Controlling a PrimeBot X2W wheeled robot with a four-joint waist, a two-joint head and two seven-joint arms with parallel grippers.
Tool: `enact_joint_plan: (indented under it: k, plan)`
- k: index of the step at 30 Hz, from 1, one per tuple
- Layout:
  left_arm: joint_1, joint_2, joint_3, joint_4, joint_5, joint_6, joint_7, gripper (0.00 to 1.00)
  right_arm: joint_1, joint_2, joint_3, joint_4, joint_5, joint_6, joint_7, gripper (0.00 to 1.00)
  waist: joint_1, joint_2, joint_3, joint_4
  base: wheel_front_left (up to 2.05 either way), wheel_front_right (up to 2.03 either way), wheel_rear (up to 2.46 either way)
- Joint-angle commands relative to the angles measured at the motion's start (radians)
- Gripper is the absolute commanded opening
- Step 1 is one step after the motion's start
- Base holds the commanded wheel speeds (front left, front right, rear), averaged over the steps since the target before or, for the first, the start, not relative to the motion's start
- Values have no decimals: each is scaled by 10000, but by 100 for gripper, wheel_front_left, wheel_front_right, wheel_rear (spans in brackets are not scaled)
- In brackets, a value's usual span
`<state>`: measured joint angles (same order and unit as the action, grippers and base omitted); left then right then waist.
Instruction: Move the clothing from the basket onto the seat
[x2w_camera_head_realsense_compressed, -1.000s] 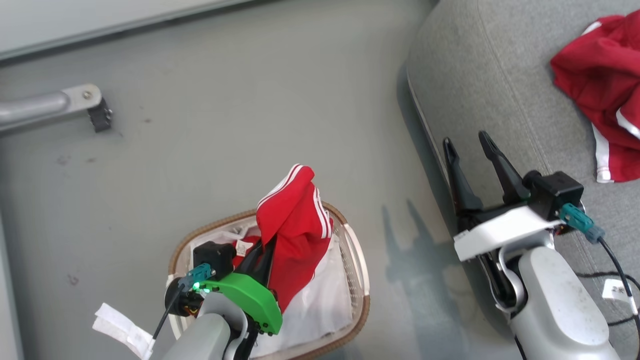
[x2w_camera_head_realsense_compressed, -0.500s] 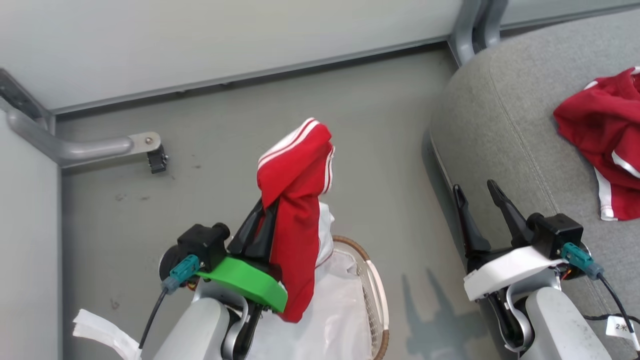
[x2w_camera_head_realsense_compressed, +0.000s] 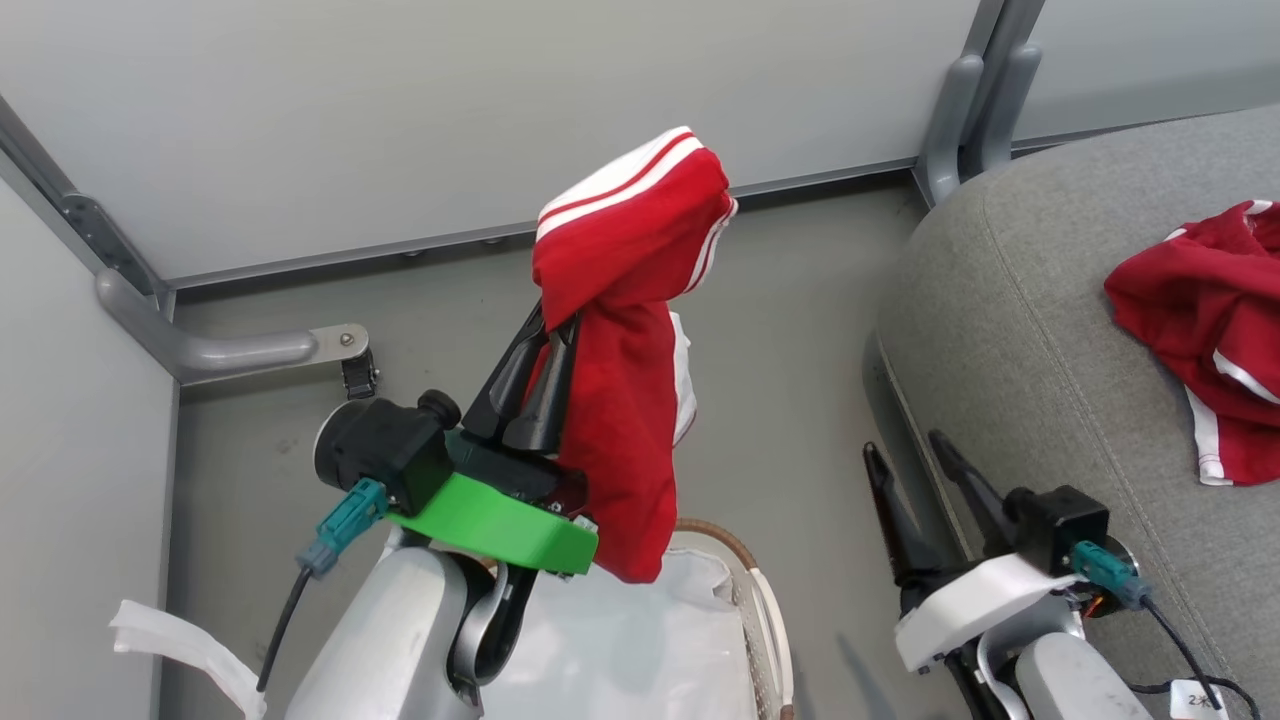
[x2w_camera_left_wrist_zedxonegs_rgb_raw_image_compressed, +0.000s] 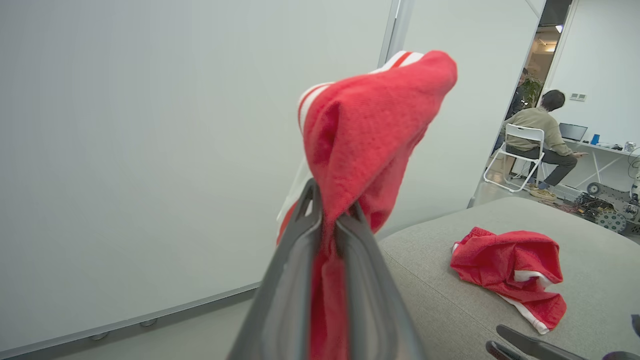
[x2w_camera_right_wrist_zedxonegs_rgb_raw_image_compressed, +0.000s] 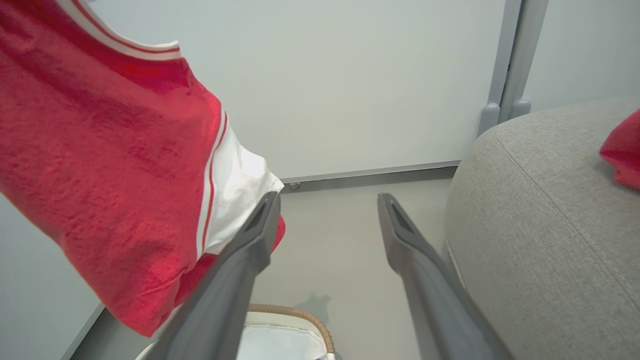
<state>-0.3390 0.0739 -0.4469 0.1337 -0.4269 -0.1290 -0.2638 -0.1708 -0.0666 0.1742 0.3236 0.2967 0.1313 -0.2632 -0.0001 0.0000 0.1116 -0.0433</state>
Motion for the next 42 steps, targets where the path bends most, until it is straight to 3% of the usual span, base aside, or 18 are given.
enact_joint_plan:
  k: [1,14,25,33,35,42]
  plan:
    - [-181,-32,62,-157,113,-27,-9,0,147,-24,244,-40,-56,-12,-21,100,1,0,-193,76,0,0,0]
    - [119,-195,-613,-402,172,-27,-9,0,-1254,-75,3702,-1113,24,-12,-21,100,1,0,-436,386,0,0,0]
    - [-138,-232,-1663,-303,-233,-27,-9,0,-2271,128,4404,-909,-264,-11,-21,100,1,0,-298,977,0,0,0]
    - [-174,-233,-2331,-383,-549,-27,-8,0,-2416,137,4116,-920,-241,-12,-21,100,1,0,-259,1187,0,0,0]
    - [-185,-235,-2428,-375,-601,-27,-8,0,-2457,138,4135,-761,-308,-11,-21,0,1,0,-251,1207,0,0,0]
    - [-191,-237,-2232,-317,-589,-27,-9,0,-2248,137,4088,-286,-182,-11,-19,0,1,0,-208,1088,0,0,0]
